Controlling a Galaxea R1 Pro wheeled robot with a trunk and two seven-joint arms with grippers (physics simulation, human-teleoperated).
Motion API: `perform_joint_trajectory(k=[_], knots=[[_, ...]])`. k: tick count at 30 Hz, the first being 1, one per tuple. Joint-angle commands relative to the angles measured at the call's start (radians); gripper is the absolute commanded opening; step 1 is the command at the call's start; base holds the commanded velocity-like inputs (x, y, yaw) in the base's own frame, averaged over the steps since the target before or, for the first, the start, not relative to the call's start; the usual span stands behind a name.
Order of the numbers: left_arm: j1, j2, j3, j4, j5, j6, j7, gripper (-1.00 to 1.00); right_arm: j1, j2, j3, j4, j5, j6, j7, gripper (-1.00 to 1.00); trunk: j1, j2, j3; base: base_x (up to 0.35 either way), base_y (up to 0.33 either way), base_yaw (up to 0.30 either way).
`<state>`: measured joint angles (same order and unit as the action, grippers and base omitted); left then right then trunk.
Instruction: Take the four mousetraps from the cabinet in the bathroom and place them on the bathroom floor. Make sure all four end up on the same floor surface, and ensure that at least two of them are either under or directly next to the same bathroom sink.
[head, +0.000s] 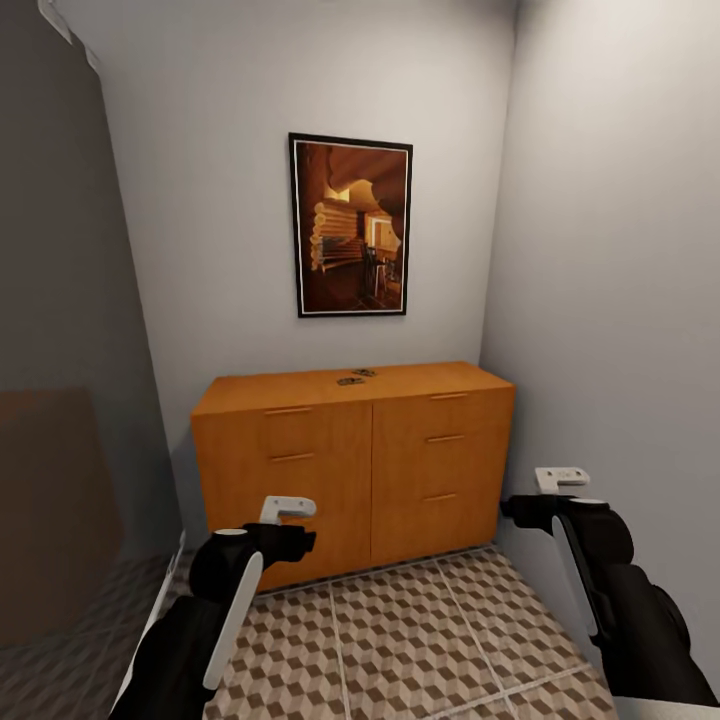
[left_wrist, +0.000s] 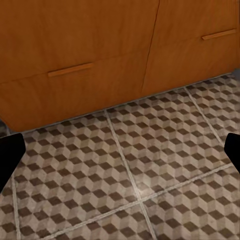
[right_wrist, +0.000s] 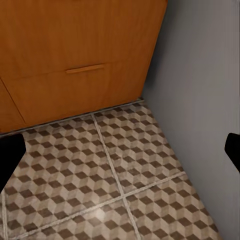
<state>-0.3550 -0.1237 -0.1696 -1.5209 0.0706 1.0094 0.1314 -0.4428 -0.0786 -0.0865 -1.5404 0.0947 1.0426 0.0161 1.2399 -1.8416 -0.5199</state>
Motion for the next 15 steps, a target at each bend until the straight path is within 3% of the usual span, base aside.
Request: perform_joint_trajectory(k=[1,15], knots=[[-0.001,0.000,-0.002,-0.001,0.008,0.004,0.009,1.00,-0.001,0.000,0.001,-0.001,0.007,0.005,0.003,1.00,-0.004,0.007,0.002,0.000,0.000,0.000],[-0.001,-0.001,-0.005,-0.002,0.008,-0.006,0.009,1.00,-0.018,0.000,0.001,0.000,0.007,0.005,-0.022,1.00,-0.058,0.105,0.046,0.000,0.000,0.000]])
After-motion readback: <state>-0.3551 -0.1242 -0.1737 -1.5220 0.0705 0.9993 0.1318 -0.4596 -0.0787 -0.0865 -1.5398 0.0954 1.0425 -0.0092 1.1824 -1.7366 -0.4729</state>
